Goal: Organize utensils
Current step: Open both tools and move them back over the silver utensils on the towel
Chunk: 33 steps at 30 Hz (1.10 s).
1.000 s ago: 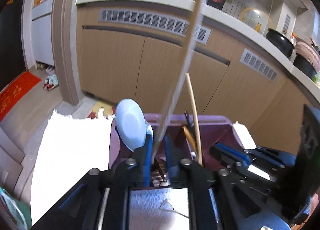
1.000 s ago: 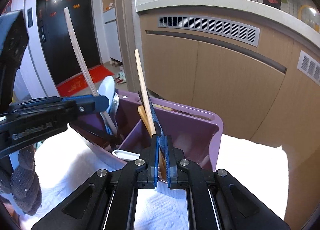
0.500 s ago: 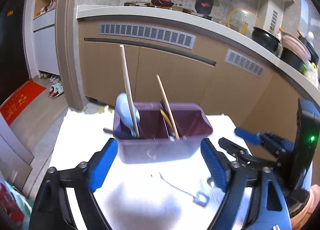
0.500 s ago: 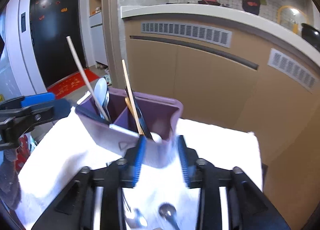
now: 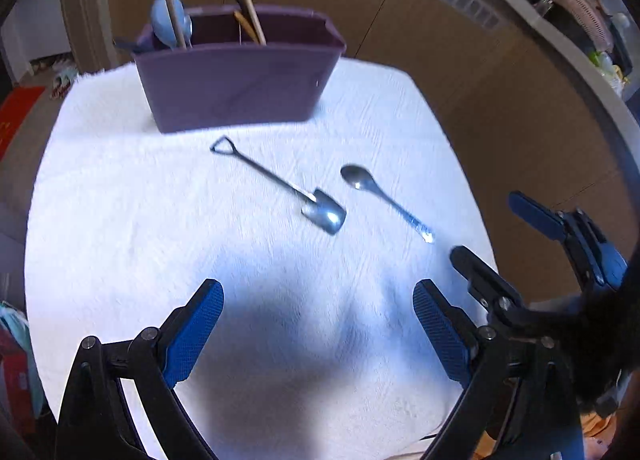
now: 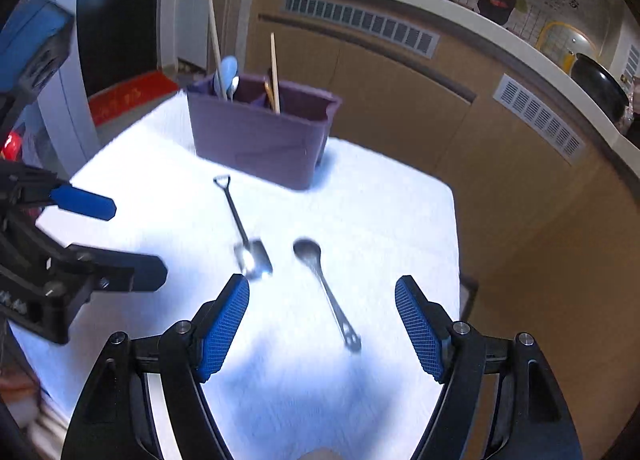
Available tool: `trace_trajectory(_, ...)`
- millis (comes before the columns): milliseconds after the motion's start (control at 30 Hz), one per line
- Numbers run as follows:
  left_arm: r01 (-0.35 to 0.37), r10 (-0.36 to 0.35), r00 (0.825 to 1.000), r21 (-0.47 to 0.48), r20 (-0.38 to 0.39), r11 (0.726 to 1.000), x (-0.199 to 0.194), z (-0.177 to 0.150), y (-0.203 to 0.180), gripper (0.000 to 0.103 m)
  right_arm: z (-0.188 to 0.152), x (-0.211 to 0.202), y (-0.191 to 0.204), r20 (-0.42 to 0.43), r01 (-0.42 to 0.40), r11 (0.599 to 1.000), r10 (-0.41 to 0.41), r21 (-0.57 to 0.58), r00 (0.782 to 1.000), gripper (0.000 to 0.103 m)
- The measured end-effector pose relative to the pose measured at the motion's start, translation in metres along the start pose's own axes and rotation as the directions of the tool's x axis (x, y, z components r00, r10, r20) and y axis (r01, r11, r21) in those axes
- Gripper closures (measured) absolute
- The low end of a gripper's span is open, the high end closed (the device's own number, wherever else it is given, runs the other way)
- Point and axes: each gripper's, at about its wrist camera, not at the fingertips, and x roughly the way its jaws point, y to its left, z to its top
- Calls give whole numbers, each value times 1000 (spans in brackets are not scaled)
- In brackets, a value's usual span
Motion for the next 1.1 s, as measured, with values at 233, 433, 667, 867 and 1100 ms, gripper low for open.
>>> trace_trajectory(233, 4, -37, 978, -159, -206, 987, 46, 17, 6, 19, -34, 14, -35, -97, 12, 994, -1, 106, 995, 26)
trace_trajectory(433, -170, 161, 974, -48, -157, 984, 62, 31, -7, 42, -42, 31, -63, -120, 8, 980, 17, 200, 993, 26)
trace_trajectory(667, -309, 291, 946, 125, 141, 943, 25, -5, -25, 40, -31, 65, -58, -101, -99, 980, 118, 170, 988, 26)
trace_trajectory(867, -350, 313, 928, 187, 202, 918, -7, -56, -2, 24, -11, 85, -19, -92, -247, 966, 253, 73, 963, 27)
trace_trajectory(1100, -299, 271, 940, 119, 209, 947, -20, -97, 29, 14, 16, 109, 34, -116, -313, 949, 308, -32, 944, 39)
